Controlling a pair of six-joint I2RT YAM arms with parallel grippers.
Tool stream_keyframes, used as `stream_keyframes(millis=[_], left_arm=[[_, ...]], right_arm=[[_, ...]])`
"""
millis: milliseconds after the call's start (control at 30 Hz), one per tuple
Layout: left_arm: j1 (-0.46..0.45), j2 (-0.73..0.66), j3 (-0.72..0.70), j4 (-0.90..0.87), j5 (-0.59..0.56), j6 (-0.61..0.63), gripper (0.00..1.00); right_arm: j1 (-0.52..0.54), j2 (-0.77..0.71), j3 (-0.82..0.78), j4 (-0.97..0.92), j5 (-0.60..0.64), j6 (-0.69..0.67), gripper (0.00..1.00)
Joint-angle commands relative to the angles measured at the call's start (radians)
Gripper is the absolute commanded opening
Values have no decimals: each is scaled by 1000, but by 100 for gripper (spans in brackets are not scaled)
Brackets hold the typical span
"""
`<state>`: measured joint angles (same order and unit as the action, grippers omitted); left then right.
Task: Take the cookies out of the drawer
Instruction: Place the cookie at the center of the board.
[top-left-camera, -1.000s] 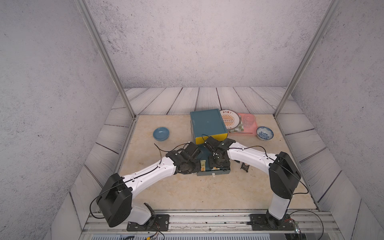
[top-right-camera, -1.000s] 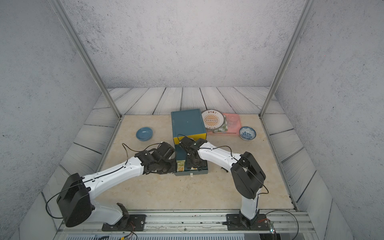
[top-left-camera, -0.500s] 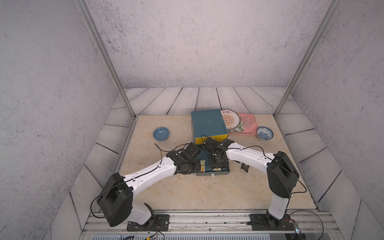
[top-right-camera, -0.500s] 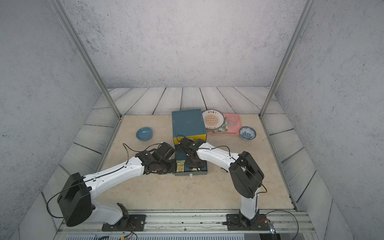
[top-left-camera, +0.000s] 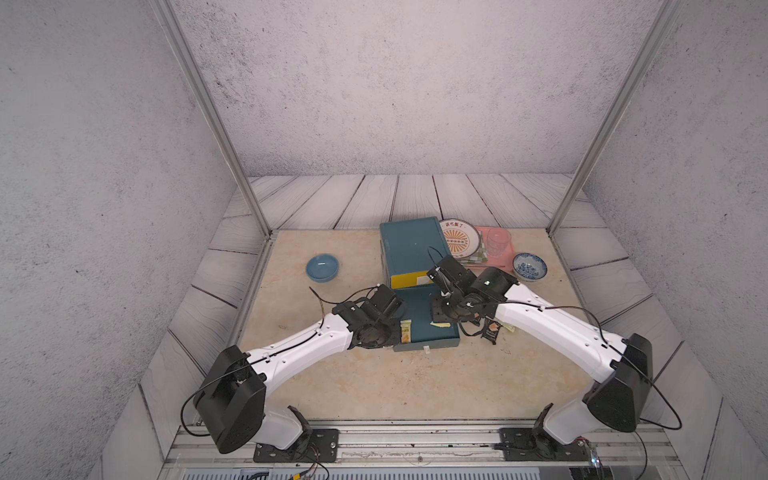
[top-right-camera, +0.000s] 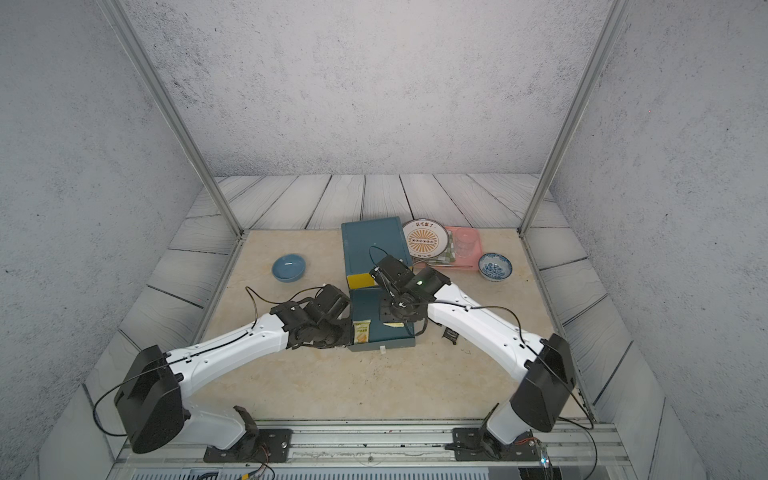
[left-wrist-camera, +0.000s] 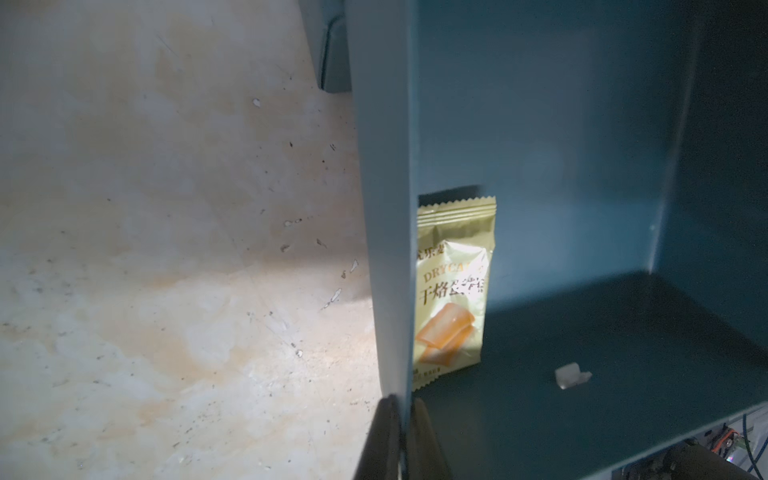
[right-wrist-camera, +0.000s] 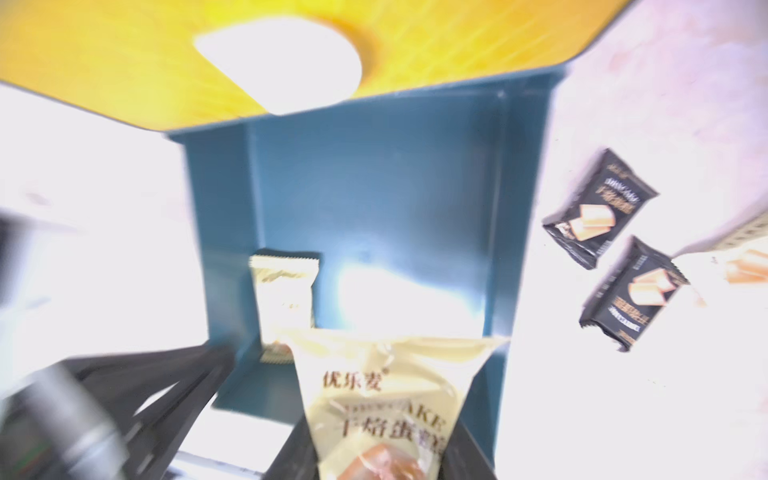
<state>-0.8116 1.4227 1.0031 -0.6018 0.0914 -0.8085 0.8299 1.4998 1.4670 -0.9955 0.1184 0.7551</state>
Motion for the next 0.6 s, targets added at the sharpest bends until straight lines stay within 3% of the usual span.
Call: stream_keyframes(millis=[0,100,300,367,567], left_arm=[[-2,25,-5,-36,36,28,0],[-1,25,-4,-37,36,28,0],[-1,21,-6,-37,39,28,0],[-1,19,-6,-38,41,27,0],[-1,12,-15,-27,38,28,0]], right_arm=[[-13,-75,-5,-61,67,15,29],[-111,-135,-29,-92,64,-7,29],[-424,-156,-149,-63,-12,-117,29],[-509,-108,-164,-37,-39,-148,29],[-638,110,-148,104,-62,-206,31]])
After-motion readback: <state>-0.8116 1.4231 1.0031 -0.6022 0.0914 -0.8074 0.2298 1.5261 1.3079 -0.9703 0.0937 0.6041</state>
